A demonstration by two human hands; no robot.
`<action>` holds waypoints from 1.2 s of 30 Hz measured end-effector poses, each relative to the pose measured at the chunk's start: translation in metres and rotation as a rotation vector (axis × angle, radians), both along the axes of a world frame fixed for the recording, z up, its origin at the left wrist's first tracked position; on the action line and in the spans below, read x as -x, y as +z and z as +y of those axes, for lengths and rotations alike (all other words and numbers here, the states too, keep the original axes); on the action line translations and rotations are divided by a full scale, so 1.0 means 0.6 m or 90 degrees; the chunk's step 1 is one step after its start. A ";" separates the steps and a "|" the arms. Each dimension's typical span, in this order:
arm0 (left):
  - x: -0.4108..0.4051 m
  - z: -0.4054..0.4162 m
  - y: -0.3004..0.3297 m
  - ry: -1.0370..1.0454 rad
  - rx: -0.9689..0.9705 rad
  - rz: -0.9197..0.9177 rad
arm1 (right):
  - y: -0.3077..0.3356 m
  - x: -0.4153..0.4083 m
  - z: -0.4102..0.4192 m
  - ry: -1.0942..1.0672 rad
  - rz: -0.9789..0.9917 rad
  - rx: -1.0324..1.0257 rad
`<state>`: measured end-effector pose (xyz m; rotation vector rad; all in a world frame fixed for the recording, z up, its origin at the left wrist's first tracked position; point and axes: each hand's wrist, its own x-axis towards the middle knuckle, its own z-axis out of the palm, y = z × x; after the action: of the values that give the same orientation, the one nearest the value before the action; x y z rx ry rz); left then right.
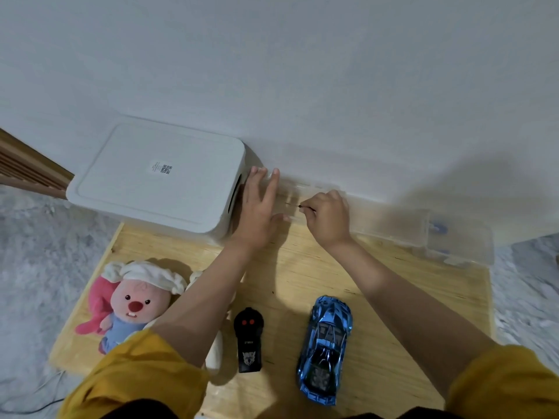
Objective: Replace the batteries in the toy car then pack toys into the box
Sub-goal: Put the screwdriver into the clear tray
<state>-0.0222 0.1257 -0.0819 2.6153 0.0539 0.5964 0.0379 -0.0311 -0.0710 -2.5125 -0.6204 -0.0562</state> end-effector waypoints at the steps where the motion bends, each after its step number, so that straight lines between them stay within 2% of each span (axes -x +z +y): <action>1: 0.000 0.000 0.000 -0.001 0.001 0.001 | -0.001 -0.002 0.004 -0.002 0.017 0.015; 8: 0.000 -0.003 0.003 0.002 -0.002 0.009 | -0.002 -0.001 0.011 -0.035 0.063 -0.029; 14: 0.003 -0.007 0.005 0.013 -0.005 -0.017 | 0.038 0.030 -0.032 -0.045 -0.193 -0.217; 16: 0.008 -0.011 0.003 0.017 -0.024 -0.028 | 0.047 0.018 -0.042 -0.012 -0.184 -0.183; 19: 0.013 -0.015 0.005 0.010 -0.059 -0.024 | 0.042 0.004 -0.045 0.055 -0.067 -0.076; 22: 0.014 -0.018 0.009 -0.046 -0.083 0.031 | 0.028 0.011 -0.045 0.124 -0.066 0.017; 25: 0.020 -0.017 0.012 -0.072 -0.053 0.139 | 0.015 0.020 -0.044 0.154 0.004 0.107; 31: 0.021 -0.009 0.018 -0.112 -0.023 0.211 | 0.014 0.031 -0.033 0.141 0.035 0.132; 36: 0.024 -0.018 0.037 -0.094 -0.053 0.278 | 0.030 0.025 -0.035 0.170 0.070 0.161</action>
<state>-0.0369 0.1150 -0.0599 2.7514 -0.0291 -0.0291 0.0228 -0.0523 -0.0528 -2.6237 -0.9616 0.2718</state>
